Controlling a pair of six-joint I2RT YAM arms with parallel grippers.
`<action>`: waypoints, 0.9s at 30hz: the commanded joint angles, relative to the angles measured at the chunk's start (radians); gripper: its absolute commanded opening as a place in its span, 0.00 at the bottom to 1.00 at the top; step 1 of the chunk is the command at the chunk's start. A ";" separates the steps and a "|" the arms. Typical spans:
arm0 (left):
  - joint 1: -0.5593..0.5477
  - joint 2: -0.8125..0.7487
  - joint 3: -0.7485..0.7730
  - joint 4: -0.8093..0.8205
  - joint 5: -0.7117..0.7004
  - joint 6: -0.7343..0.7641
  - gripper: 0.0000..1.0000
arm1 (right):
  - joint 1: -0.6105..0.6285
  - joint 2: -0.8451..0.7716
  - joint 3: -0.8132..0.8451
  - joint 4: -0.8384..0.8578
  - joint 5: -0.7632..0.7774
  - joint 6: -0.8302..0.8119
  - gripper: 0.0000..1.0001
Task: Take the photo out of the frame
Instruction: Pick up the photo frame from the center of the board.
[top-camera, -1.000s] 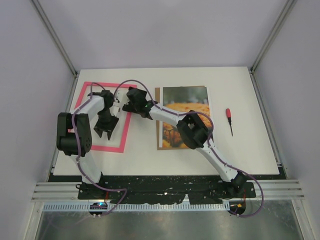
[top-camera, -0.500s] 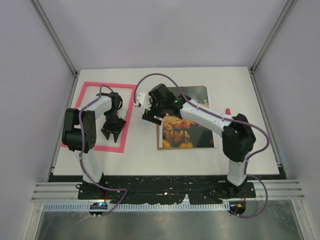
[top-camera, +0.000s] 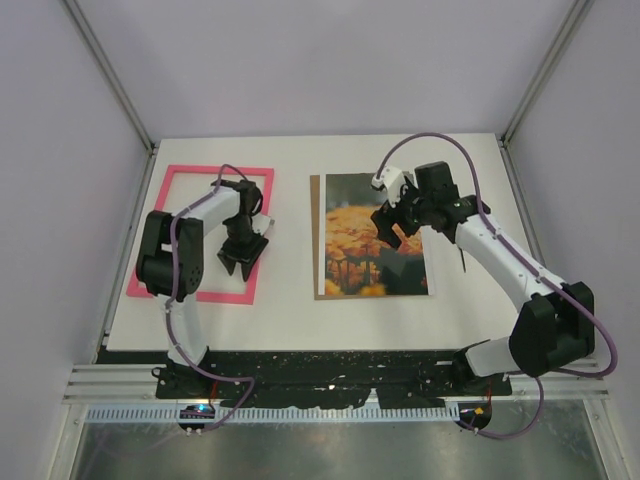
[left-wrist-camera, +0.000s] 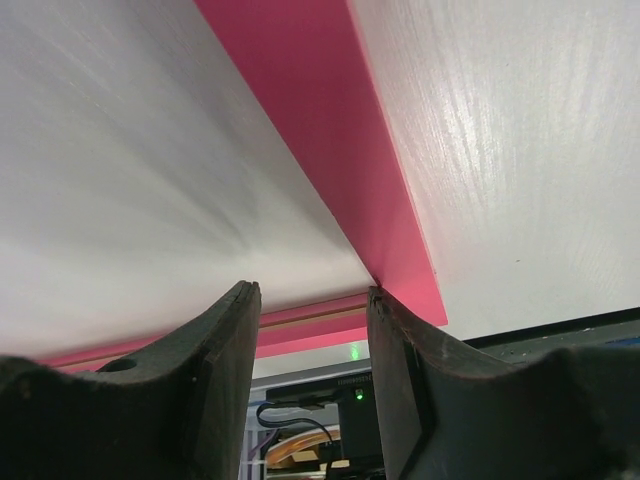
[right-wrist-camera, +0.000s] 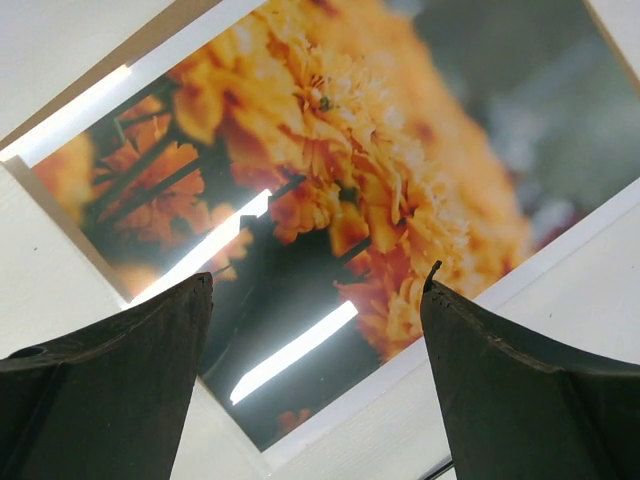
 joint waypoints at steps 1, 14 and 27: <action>0.003 0.006 0.056 -0.033 0.039 -0.010 0.50 | -0.023 -0.117 -0.069 0.015 -0.087 0.021 0.89; -0.068 -0.080 0.390 -0.140 0.199 -0.006 0.51 | -0.237 0.027 -0.019 -0.054 -0.068 0.183 0.89; -0.183 0.285 0.760 -0.114 0.367 -0.094 0.51 | -0.482 0.393 0.205 -0.145 -0.318 0.371 0.79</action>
